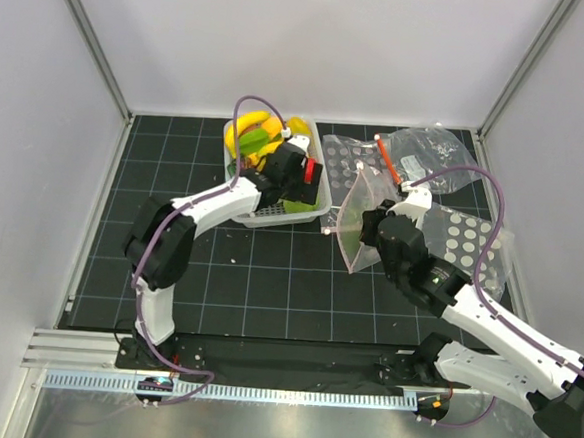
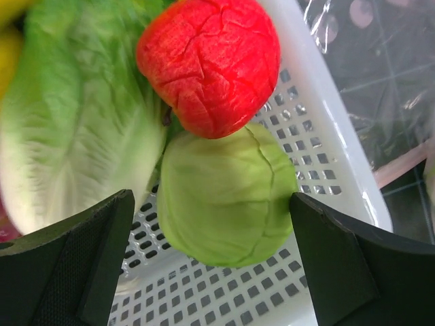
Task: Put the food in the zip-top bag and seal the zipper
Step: Place the fake fruit in the zipper food storage bag, then pick up the fake fruit from the bin, then place the fake fruit in the zipper food storage bag, then pick up the fake fruit from the bin.
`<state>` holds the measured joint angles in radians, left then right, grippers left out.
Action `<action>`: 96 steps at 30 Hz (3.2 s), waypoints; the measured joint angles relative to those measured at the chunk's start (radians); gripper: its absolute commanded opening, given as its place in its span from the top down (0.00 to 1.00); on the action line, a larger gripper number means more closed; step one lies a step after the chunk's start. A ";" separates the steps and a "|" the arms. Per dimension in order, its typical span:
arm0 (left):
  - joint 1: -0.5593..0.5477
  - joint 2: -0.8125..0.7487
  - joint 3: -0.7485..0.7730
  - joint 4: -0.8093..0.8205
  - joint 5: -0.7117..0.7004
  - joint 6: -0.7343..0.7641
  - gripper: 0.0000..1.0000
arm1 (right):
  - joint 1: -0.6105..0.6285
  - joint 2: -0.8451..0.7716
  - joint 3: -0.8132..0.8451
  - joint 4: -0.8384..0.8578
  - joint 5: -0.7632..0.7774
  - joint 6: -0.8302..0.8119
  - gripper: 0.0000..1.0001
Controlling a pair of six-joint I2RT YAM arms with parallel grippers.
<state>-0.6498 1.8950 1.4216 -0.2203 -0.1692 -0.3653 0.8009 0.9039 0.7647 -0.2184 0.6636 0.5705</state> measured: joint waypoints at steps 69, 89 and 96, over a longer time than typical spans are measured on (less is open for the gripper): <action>-0.169 -0.508 -0.546 0.537 0.425 -0.249 0.13 | -0.008 -0.146 -0.111 0.226 -0.307 -0.018 0.99; -0.219 -0.684 -0.447 0.228 -0.049 -0.066 0.00 | -0.008 -0.104 -0.082 0.087 -0.030 0.019 0.99; -0.064 -0.457 -0.320 0.067 -0.111 -0.068 0.00 | -0.008 -0.103 -0.082 0.072 -0.013 0.019 0.99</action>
<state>-0.7139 1.4380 1.1011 -0.1535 -0.2806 -0.4328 0.7929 0.8013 0.6827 -0.1459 0.6510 0.5896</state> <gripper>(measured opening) 0.996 0.053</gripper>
